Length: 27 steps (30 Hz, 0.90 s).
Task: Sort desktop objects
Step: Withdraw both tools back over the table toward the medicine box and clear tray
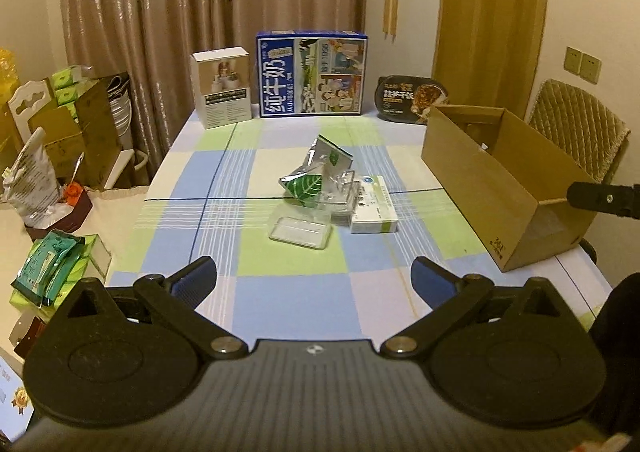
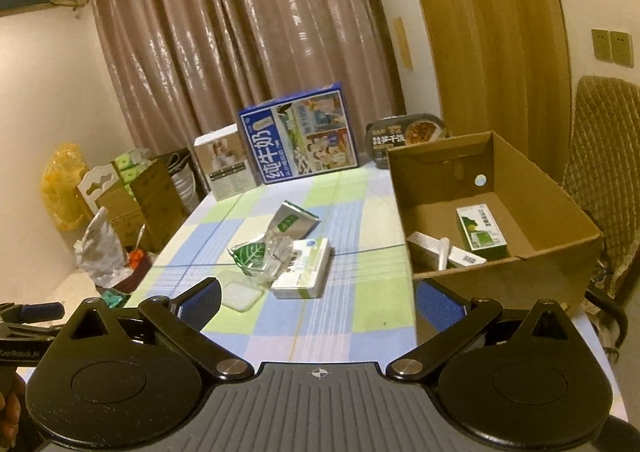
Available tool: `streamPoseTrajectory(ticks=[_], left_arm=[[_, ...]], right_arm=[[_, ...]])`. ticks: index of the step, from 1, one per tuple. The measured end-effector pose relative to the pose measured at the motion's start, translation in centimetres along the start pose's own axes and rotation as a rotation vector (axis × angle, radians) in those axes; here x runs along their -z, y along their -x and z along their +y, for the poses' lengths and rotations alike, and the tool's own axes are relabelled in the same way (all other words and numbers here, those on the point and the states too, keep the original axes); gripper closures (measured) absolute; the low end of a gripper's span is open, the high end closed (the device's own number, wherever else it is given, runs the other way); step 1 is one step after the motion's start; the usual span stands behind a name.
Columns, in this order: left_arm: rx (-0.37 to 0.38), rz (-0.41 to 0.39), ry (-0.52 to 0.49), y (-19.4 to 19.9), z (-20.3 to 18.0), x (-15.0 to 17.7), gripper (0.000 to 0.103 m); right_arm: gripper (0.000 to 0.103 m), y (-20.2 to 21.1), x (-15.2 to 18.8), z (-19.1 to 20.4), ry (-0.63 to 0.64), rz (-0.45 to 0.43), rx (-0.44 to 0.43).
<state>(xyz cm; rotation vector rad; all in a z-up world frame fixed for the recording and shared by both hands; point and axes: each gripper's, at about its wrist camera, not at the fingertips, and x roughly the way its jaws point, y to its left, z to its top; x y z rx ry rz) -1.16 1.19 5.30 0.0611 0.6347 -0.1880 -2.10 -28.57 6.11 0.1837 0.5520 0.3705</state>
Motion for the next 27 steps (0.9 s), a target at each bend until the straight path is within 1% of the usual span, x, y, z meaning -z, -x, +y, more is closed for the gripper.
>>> streamPoseTrajectory(ticks=[6,11,18,23,27], left_arm=[[0.007,-0.012,0.004,-0.6,0.3,-0.2,0.001],[0.022,-0.015,0.003,-2.4,1.4,-0.8,0.001],[0.060,-0.009,-0.004,-7.1,3.3,-2.2,0.001],[0.081,0.014,-0.065,-11.1,3.7,-2.5,0.001],[0.073,0.038,-0.116,-14.4,3.9,-2.5,0.001]], right_arm=[[0.002,-0.5,0.3,0.2,0.015,0.015,0.012],[0.002,-1.7,0.7,1.1,0.064,0.041,0.007],[0.002,-5.8,1.1,2.4,0.111,0.095,0.005],[0.002,-9.0,1.5,2.6,0.120,0.123,0.009],[0.002,-12.1,1.7,2.6,0.119,0.149,-0.001]])
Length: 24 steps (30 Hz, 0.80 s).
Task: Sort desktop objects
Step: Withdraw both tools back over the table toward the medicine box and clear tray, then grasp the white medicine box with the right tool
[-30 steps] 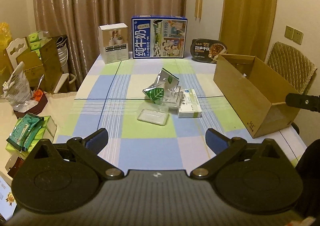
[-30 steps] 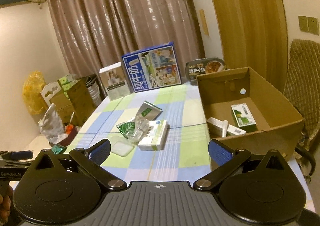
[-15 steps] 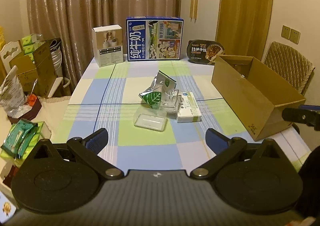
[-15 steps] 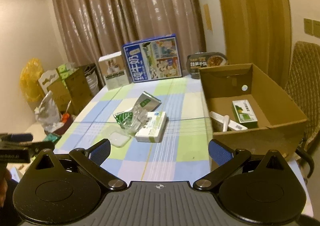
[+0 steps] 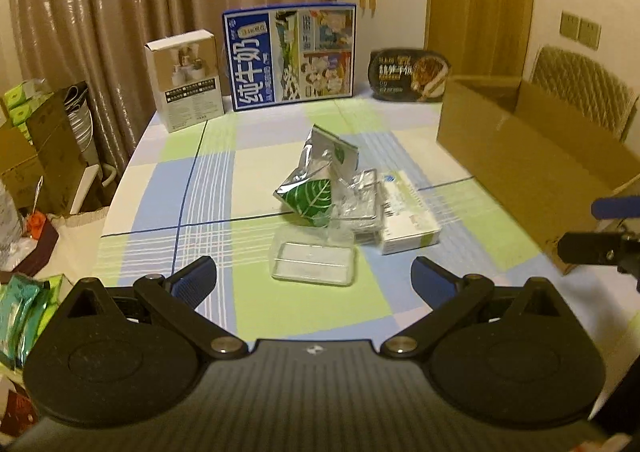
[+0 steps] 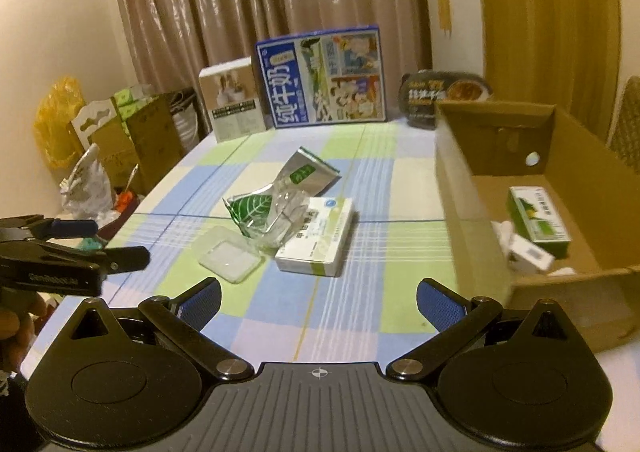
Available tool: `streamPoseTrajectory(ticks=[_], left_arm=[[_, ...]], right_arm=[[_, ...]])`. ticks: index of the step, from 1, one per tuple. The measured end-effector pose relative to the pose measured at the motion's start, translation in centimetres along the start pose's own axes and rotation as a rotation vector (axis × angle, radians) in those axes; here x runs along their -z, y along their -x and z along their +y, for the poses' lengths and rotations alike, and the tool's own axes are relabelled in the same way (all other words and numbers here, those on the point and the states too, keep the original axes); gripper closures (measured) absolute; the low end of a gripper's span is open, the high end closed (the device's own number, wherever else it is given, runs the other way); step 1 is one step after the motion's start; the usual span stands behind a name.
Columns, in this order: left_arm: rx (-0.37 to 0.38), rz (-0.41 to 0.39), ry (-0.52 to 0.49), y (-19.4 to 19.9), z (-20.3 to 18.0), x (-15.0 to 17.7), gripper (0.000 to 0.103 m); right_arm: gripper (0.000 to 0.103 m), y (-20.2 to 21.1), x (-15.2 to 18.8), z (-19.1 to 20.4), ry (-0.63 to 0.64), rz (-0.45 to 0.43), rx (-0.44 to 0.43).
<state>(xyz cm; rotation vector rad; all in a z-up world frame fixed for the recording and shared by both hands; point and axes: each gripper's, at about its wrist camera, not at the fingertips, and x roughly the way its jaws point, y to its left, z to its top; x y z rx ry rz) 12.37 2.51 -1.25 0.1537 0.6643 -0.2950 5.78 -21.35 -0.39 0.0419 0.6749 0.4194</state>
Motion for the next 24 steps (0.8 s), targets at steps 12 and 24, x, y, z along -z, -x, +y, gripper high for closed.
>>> streamPoseTrajectory(ticks=[12,24], left_arm=[[0.018,0.103,-0.122,-8.1,0.6,0.4,0.001],[0.023,0.125,-0.159,-12.9,0.8,-0.6,0.001]], right_arm=[[0.002,-11.0,-1.0,-0.6,0.020,0.040,-0.007],[0.002,-16.5,-0.7,-2.2,-0.014,0.081,0.000]])
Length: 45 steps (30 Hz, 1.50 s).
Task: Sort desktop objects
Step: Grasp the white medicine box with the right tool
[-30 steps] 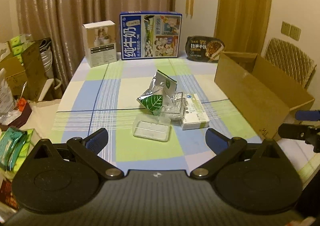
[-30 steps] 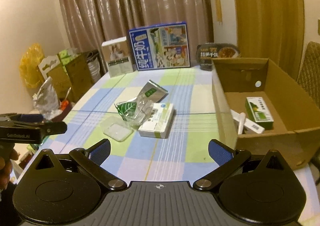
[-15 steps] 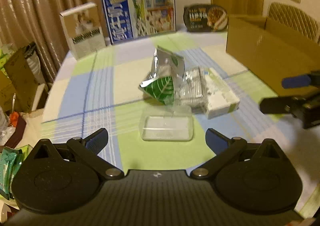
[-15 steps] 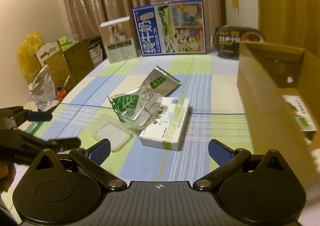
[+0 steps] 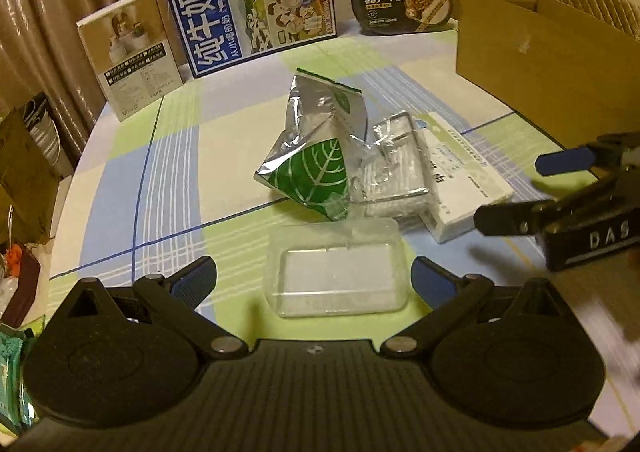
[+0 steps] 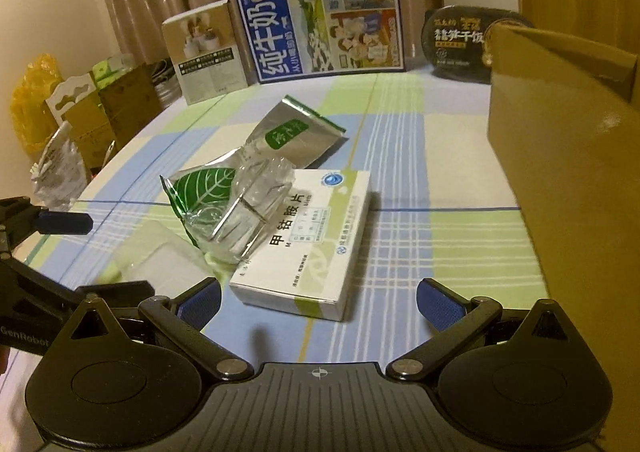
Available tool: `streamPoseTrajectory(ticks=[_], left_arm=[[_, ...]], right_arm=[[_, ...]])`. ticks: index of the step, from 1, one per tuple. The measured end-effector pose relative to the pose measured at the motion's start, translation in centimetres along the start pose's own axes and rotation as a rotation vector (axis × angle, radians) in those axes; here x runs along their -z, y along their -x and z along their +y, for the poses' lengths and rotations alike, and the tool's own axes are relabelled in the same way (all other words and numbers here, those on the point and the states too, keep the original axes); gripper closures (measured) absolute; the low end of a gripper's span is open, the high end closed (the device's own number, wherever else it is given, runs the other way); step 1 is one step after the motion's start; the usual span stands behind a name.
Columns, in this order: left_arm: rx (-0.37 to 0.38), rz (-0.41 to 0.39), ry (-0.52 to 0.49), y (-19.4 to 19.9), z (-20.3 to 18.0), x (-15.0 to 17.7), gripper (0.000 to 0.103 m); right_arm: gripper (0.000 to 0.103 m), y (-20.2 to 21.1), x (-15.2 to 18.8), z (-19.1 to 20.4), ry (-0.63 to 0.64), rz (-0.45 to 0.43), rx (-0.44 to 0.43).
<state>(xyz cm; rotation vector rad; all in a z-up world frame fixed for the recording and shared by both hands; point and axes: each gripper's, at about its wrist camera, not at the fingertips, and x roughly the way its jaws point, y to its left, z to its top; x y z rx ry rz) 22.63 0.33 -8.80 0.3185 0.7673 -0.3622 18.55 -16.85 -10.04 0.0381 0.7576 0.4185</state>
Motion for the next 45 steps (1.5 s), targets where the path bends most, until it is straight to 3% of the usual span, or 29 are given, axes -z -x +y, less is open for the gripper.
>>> streamPoseTrajectory(ticks=[9,17,18,21,23,25,26,32,36,45], left_arm=[[0.004,0.043,0.035,-1.5,1.4,0.0,0.001],[0.031,0.040,-0.008,-2.5,0.9,-0.3,0.001],[0.036,0.043,-0.012,-2.8,0.8,-0.3,0.001],[0.042,0.057,-0.011,-3.4,0.8,-0.2,0.002],[0.046,0.057,0.003,-3.5,0.9,-0.1,0.004],[0.053,0.053,0.027,-3.4,1.0,-0.1,0.017],[0.050,0.057,0.043,-3.3,1.0,-0.2,0.017],[0.043,0.086,0.089,-1.6,-0.9,0.7,0.017],[0.073,0.089,0.064,0.3,-4.0,1.9,0.017],[0.043,0.072,0.115,5.4,-9.1,6.5,0.017]], right_arm=[[0.002,-2.2,-0.3,0.8,0.030,0.008,0.006],[0.003,-3.3,-0.7,1.2,0.057,0.010,0.023],[0.006,-3.2,-0.7,1.2,0.063,0.010,0.030],[0.029,-3.0,-0.7,1.0,0.076,0.020,0.014],[0.031,-2.7,-0.6,0.9,0.083,0.017,0.028],[0.032,-2.2,-0.4,0.6,0.088,0.015,0.041],[0.032,-1.9,-0.2,0.5,0.090,0.017,0.046],[0.032,1.6,1.8,-0.6,0.090,0.048,0.085],[0.032,5.3,4.3,-1.1,0.085,0.068,0.108],[0.032,12.5,10.0,-1.9,0.070,0.075,0.146]])
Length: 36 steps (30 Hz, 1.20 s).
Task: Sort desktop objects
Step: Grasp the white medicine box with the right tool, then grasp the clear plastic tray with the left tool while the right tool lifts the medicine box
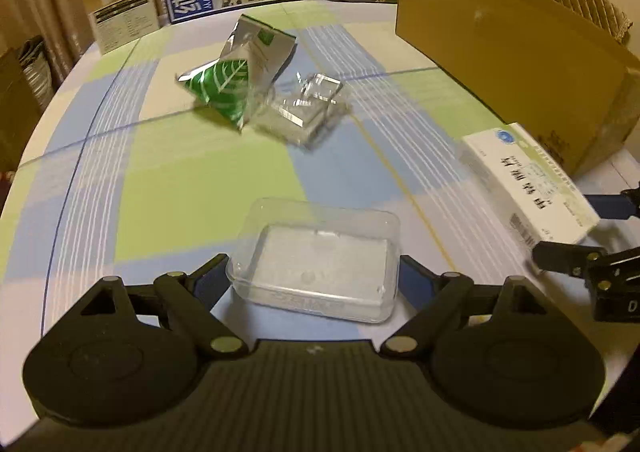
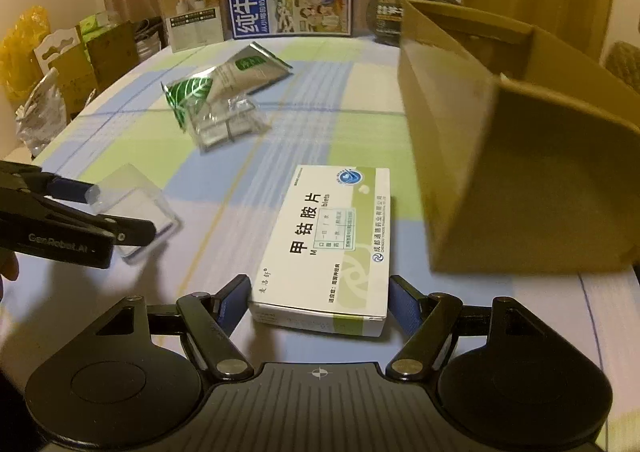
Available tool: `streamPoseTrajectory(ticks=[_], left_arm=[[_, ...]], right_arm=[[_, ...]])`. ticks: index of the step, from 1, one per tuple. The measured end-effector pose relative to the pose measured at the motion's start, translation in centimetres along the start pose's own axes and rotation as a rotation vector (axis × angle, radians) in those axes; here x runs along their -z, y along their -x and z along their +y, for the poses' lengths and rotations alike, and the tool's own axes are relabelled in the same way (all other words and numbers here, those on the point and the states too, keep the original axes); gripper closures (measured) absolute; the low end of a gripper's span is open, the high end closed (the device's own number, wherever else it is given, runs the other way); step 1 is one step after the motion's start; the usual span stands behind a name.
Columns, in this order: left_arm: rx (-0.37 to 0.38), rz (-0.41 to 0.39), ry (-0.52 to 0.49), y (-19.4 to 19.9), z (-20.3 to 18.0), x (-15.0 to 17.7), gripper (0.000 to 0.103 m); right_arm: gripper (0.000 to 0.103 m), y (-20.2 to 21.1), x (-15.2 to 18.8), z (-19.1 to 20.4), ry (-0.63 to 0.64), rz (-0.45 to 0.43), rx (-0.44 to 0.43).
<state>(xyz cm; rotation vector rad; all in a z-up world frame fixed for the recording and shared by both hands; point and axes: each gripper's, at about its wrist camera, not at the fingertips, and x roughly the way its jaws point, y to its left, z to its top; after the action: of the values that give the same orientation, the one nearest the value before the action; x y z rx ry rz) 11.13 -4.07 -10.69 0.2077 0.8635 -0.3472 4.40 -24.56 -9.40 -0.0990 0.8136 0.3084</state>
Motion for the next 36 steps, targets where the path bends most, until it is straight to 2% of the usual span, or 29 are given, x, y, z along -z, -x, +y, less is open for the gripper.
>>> streamPoseTrajectory(ticks=[2,4,6,13,20,21,23,24,29,36], left_arm=[[-0.020,-0.014,-0.024,0.7,-0.6,0.8,0.017],[-0.034,-0.039,-0.047,1.2,-1.1,1.3,0.012],[-0.044,-0.052,-0.060,1.4,-1.2,1.6,0.010],[-0.012,-0.091,-0.065,1.5,-0.7,1.9,0.010],[0.011,-0.081,-0.041,1.4,-0.3,1.8,0.013],[0.011,-0.074,-0.044,1.4,-0.3,1.9,0.016],[0.007,-0.075,-0.051,1.8,-0.4,2.0,0.019],[0.009,-0.079,-0.053,2.0,-0.4,1.9,0.020],[0.009,-0.097,-0.044,3.0,-0.6,1.4,0.019],[-0.001,-0.097,-0.044,2.1,-1.1,1.5,0.010]], right_arm=[[0.031,0.7,0.8,0.0,0.013,-0.013,0.009],[0.012,1.0,1.0,-0.1,0.003,-0.023,0.012],[0.008,1.3,1.0,0.1,-0.005,-0.053,0.016],[0.008,0.5,1.3,0.2,-0.020,-0.064,0.016],[0.009,-0.4,0.9,0.6,-0.022,-0.054,0.021],[0.012,-0.3,0.8,0.8,-0.009,-0.054,0.023],[0.030,-0.2,0.9,1.0,0.005,-0.046,0.029],[0.032,-0.1,1.0,0.9,-0.007,-0.042,0.026],[0.032,0.5,1.5,1.1,-0.025,-0.042,0.024],[0.032,1.1,2.3,0.6,-0.008,-0.072,0.027]])
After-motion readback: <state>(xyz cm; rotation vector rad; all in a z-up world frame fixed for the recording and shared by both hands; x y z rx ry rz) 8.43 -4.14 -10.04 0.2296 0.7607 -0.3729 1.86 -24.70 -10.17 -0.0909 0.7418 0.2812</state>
